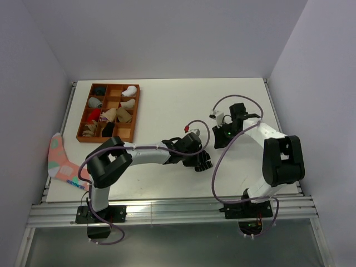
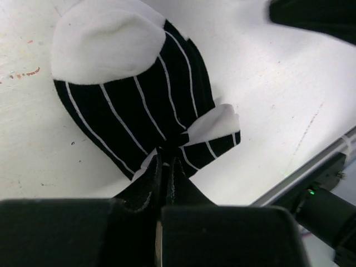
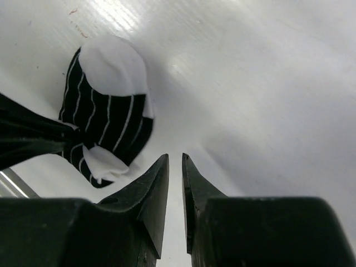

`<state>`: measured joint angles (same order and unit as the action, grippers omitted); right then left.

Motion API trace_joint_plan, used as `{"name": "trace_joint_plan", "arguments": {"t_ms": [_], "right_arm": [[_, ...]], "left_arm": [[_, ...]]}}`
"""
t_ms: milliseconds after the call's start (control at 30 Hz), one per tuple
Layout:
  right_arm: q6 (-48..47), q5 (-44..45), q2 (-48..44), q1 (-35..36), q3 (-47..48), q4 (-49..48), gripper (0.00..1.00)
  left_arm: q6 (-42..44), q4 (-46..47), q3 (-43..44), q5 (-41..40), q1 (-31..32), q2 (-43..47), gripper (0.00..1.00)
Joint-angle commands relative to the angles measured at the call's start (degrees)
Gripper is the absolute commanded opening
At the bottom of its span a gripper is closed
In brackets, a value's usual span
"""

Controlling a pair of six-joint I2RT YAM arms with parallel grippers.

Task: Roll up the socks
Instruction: Roll the sock at the center of the board.

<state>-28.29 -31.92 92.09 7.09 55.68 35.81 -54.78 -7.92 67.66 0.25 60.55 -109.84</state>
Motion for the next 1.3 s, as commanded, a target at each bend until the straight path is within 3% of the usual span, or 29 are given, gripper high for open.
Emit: {"name": "trace_joint_plan", "arguments": {"t_ms": [0, 200, 300, 467, 733, 900, 1267], "right_arm": [[-1.32, -0.77, -5.34, -2.95, -1.97, -3.29, 0.22], [-5.36, -3.22, -12.46, -4.19, -6.55, -5.06, 0.22], [-10.81, -6.30, -15.88, -4.19, -8.13, -2.77, 0.27], [-20.56, -6.84, -20.37, -3.05, -11.12, 0.31, 0.34], [-28.66, 0.89, -29.77, 8.71, -21.83, -5.04, 0.45], [-32.96, 0.46, -31.45, 11.80, -23.77, -5.84, 0.59], [-38.06, 0.46, -33.56, 15.40, -27.38, -9.61, 0.62]], "left_arm": [[-1.20, -5.87, -0.07, 5.72, -1.75, -3.36, 0.00], [-0.50, -10.53, 4.06, 14.06, -5.00, -8.45, 0.00], [-0.41, -10.88, 4.94, 20.48, -7.81, -11.97, 0.00], [3.10, -18.08, 10.38, 23.56, -10.89, -17.51, 0.00], [9.25, -29.95, 18.03, 22.87, -13.27, -24.97, 0.00], [9.78, -31.19, 18.82, 22.69, -13.62, -26.12, 0.00], [11.28, -33.30, 21.99, 23.57, -14.67, -28.67, 0.00]]}}
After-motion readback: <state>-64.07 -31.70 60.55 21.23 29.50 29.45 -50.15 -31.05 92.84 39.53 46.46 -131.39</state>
